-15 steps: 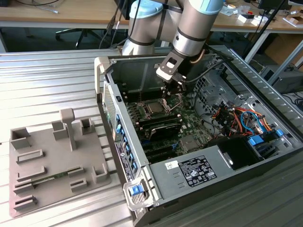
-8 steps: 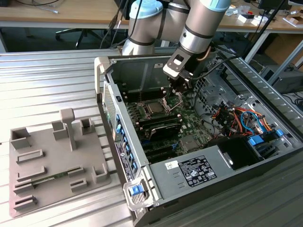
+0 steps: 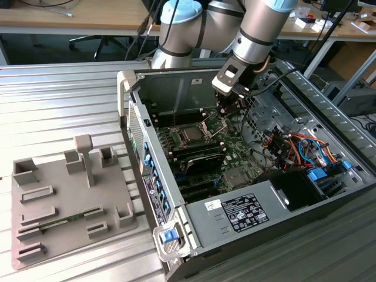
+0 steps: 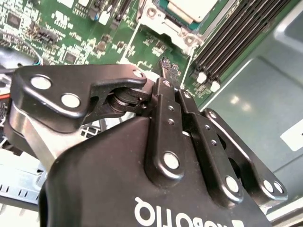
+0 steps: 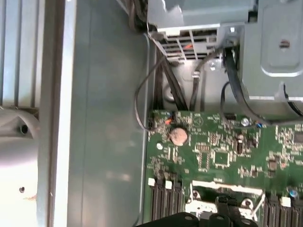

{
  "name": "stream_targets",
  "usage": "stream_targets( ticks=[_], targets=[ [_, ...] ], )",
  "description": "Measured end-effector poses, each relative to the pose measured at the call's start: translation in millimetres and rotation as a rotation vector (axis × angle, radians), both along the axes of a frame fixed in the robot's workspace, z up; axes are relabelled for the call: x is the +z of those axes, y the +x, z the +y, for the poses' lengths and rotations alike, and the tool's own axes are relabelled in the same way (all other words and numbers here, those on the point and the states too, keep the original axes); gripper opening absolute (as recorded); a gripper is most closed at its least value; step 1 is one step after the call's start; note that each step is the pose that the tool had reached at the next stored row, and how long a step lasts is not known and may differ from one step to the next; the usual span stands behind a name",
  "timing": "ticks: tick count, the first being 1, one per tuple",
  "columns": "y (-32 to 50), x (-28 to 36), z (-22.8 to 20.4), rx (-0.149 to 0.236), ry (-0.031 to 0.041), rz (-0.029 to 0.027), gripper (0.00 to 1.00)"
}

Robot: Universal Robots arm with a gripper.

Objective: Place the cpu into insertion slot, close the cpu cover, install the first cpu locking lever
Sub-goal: 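Place the cpu into insertion slot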

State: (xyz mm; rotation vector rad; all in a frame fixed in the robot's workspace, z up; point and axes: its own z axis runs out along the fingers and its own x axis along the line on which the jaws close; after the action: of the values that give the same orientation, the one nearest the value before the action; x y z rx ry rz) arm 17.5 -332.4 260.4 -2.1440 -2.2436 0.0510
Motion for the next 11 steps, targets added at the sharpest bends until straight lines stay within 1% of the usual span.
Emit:
stream_targets(
  ticks=[2, 3, 4, 6, 8, 10, 11],
  targets=[
    [4.7, 1.0, 0.0, 0.000, 0.0002, 0.0034, 0.11],
    [8.8, 1.3, 0.0, 0.000, 0.0002, 0.0071, 0.11],
    [13.1, 1.4, 0.0, 0.000, 0.0001, 0.0123, 0.11],
    [18.8, 1.4, 0.0, 0.000, -0.0001, 0.0199, 0.11],
    [27.4, 1.4, 0.0, 0.000, 0.0001, 0.0318, 0.11],
    [33.8, 1.4, 0.0, 0.000, 0.0000, 0.0414, 0.11],
    [37.3, 1.3, 0.0, 0.000, 0.0000, 0.0472, 0.11]
  ],
)
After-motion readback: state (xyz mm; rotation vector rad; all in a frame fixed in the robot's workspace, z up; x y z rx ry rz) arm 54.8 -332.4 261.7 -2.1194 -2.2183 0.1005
